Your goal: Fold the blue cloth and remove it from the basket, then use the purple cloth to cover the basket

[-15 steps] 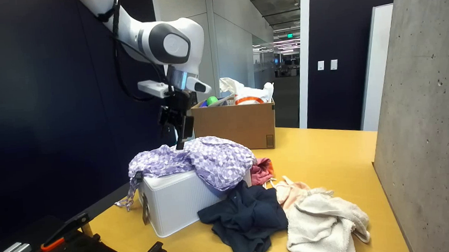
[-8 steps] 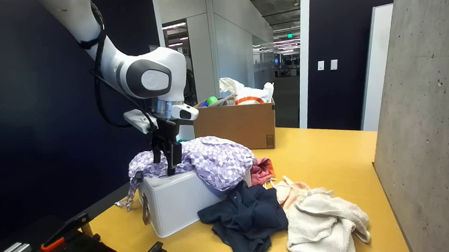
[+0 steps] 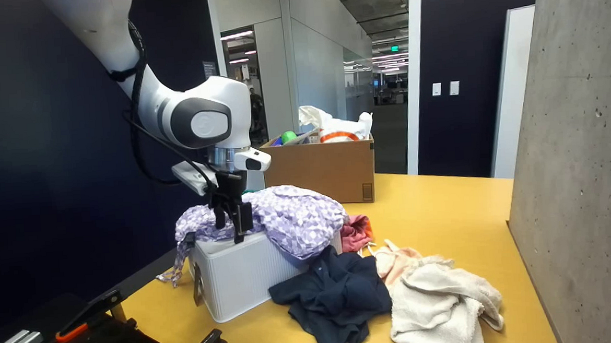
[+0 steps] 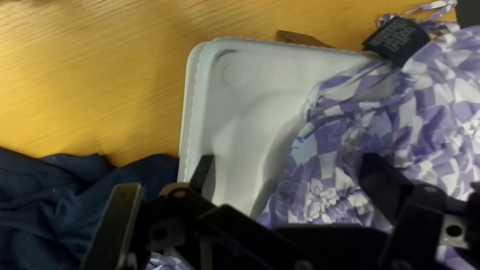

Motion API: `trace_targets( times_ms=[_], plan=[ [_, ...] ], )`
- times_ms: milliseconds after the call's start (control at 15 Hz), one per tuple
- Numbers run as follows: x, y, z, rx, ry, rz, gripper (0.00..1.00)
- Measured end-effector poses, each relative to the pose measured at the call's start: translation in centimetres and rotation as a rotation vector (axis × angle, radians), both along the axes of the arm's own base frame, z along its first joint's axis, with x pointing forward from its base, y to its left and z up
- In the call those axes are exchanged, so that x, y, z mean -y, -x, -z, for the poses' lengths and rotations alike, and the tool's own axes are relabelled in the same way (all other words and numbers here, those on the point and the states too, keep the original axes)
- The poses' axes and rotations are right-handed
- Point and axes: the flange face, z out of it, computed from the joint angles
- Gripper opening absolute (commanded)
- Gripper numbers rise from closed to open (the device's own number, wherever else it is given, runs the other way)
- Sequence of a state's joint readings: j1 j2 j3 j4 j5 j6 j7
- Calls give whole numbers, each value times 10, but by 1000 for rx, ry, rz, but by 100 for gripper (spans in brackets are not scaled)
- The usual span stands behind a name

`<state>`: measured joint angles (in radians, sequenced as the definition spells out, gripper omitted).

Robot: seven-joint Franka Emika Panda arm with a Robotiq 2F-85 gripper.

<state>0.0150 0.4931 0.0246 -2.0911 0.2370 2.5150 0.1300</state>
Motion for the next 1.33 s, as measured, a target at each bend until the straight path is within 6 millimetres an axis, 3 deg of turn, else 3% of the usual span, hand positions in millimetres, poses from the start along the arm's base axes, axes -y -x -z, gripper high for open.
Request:
trace_targets(
  times_ms=[400,600,933,1333],
  plan=[
    [-10,-2,-2,20,-1,-16,18],
    [-18,-3,-5,35,2,-31,0],
    [-24,7,-17,42,12,-47,1],
    [-9,44,-78,58,57,-15,1]
  ],
)
